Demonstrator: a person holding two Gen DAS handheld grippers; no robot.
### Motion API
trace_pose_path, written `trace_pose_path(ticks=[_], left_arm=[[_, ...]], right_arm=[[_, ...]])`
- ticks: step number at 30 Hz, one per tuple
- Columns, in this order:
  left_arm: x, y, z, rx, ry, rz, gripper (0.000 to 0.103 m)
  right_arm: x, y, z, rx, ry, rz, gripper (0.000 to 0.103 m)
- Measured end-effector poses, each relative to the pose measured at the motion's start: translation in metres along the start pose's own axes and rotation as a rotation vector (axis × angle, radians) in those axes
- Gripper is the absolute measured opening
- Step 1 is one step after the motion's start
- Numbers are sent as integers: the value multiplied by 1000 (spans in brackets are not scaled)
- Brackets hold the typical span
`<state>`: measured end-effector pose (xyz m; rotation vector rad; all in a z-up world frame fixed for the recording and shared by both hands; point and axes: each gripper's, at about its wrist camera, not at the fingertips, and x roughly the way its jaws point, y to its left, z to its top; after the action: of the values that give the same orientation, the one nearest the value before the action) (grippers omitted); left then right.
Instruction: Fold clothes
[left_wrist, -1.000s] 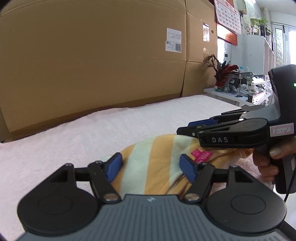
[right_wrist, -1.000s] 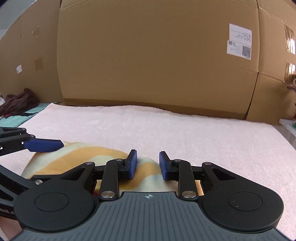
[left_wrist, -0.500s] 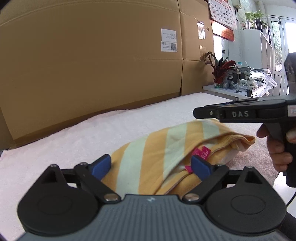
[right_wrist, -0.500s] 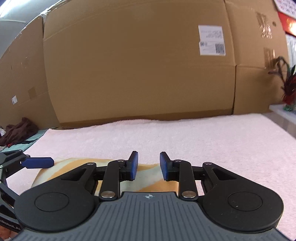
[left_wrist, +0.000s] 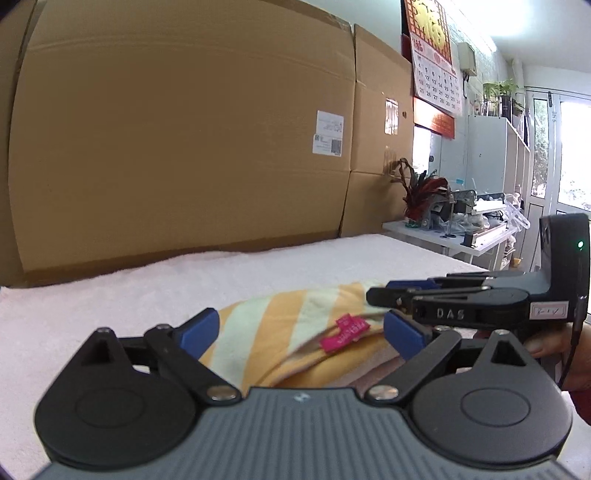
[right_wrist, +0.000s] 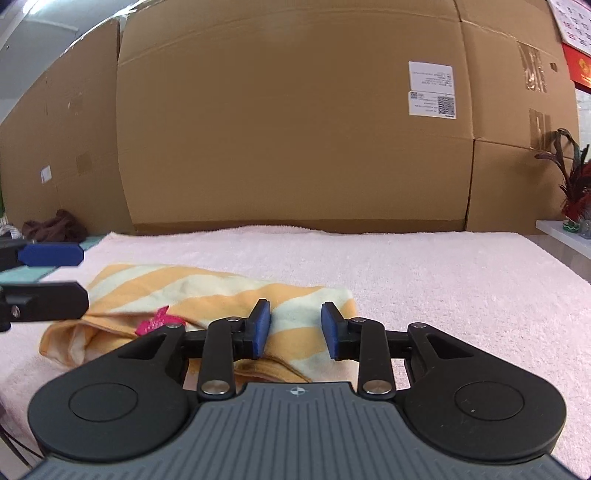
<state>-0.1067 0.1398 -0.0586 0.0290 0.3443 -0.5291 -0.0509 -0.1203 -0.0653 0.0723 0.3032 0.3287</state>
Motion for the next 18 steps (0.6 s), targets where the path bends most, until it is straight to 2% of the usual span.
trace_pose_path(ticks=[2,6,9,13,18], left_arm=[[7,3,-7,-39,45,-40,95],[10,5,-22,-50,64,-67,96],[8,1,-28,-37,60,-73,99],[-1,-1,-26,-28,64,-78,99],[-16,10,-20,-112,26,-109,99]], right_arm=[[-7,3,1,-11,-14,11,32],[-6,2,-7,-40,30,15,31],[-7,-6,-17,-36,16,35,33],[-7,-2,-21,-81,-12,21,33],[-22,-4,-17,-68,-57,15,34]])
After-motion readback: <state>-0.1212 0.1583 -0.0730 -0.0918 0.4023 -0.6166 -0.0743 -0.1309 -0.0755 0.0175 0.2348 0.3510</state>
